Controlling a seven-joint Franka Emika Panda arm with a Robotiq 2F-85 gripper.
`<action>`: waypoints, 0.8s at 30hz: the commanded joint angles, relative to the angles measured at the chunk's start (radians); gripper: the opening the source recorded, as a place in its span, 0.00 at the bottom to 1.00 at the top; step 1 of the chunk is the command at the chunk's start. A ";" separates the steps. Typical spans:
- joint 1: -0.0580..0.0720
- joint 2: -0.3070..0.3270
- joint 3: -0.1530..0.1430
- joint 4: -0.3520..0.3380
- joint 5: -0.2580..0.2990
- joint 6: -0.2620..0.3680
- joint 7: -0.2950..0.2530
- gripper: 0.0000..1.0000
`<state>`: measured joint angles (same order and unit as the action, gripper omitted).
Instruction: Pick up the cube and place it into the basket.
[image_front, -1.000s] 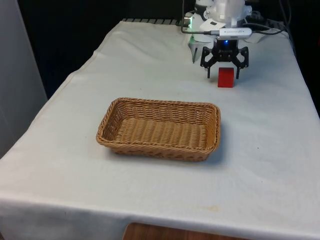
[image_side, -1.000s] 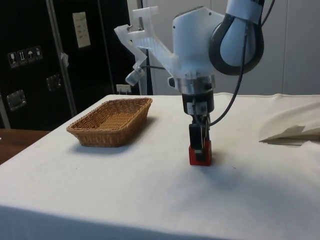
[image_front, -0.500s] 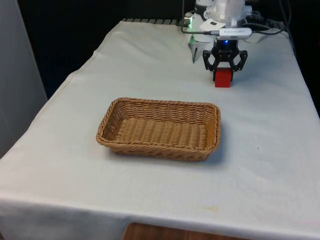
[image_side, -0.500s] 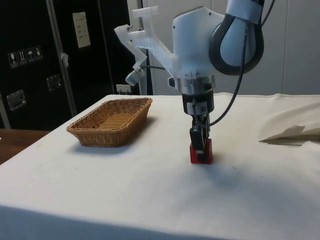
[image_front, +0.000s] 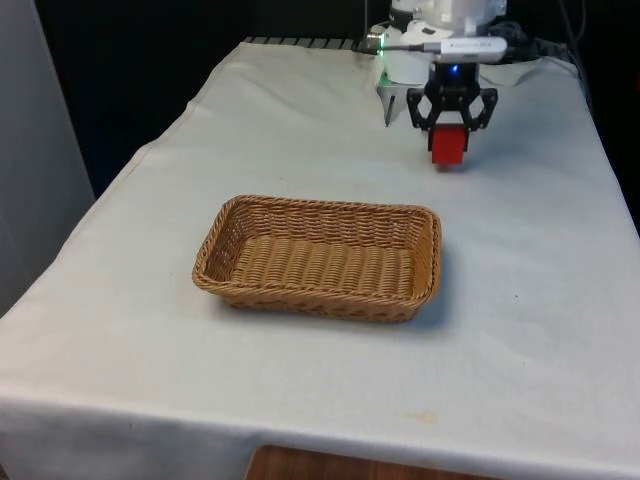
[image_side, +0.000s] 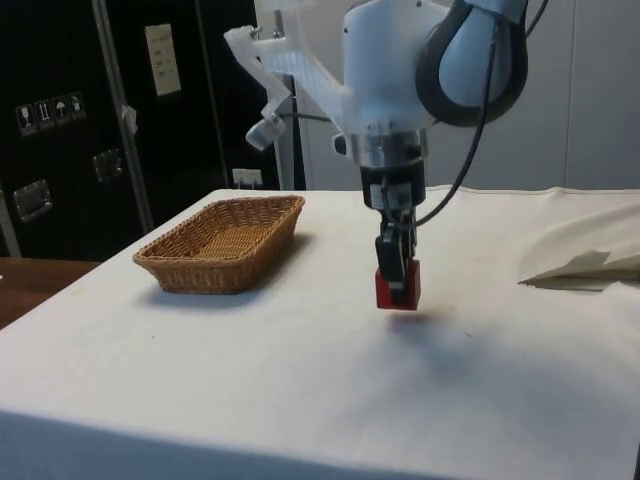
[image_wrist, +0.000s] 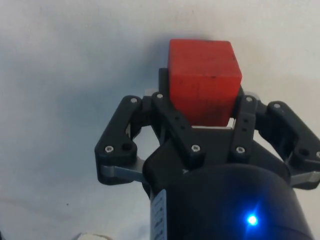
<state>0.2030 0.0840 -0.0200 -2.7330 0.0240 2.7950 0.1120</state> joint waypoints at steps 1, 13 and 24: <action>0.000 -0.024 -0.001 -0.006 -0.003 -0.020 0.003 0.00; -0.001 -0.133 0.000 -0.010 -0.003 -0.122 0.003 0.00; -0.003 -0.196 0.000 -0.004 -0.004 -0.184 0.002 0.00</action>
<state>0.2020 -0.1030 -0.0200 -2.7370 0.0240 2.6240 0.1120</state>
